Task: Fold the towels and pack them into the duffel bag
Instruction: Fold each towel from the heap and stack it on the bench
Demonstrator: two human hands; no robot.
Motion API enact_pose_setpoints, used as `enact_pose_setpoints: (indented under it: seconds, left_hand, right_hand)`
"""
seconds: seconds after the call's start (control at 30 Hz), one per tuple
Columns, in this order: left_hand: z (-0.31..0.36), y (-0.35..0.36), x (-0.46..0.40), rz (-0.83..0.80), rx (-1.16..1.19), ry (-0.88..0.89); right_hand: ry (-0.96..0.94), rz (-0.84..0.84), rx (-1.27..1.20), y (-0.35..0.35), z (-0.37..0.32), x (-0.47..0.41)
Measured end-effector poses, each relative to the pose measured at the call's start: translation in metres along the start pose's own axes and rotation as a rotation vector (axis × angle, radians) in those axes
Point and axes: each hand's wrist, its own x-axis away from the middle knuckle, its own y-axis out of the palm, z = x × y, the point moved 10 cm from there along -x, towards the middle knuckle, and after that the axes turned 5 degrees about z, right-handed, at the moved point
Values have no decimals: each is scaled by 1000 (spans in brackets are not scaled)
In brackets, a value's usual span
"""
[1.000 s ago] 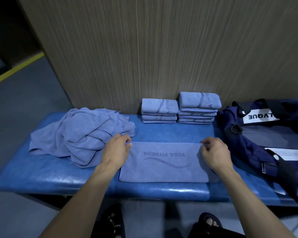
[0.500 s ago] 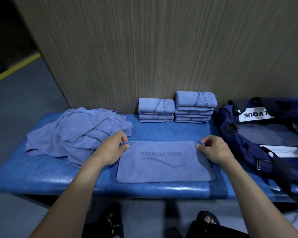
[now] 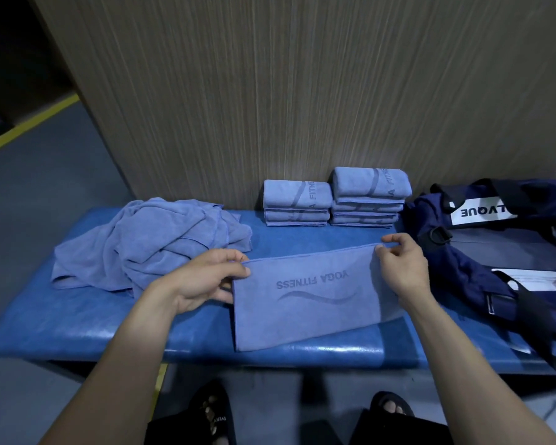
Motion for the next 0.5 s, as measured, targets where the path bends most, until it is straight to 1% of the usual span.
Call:
enact_pose_setpoints:
  seconds: [0.07, 0.13, 0.2, 0.27, 0.33, 0.4, 0.5]
  left_hand:
    - [-5, -6, -2, 75, -32, -12]
    - [-12, -13, -4, 142, -134, -29]
    - [-23, -19, -5, 166, -208, -51]
    - [-29, -21, -5, 156, -208, -53]
    - [-30, -22, -6, 146, -182, -32]
    - [-28, -28, -7, 180, -155, -10]
    - [-14, -37, -4, 234, -23, 41]
  right_hand:
    - [-70, 6, 116, 7, -6, 4]
    - [-107, 2, 199, 16, -10, 6]
    - [-112, -3, 244, 24, -13, 6]
    - [-92, -1, 262, 29, -15, 4]
    - [-43, -6, 251, 32, -14, 3]
    - [26, -11, 191, 33, -11, 0]
    - [110, -22, 51, 35, -12, -4]
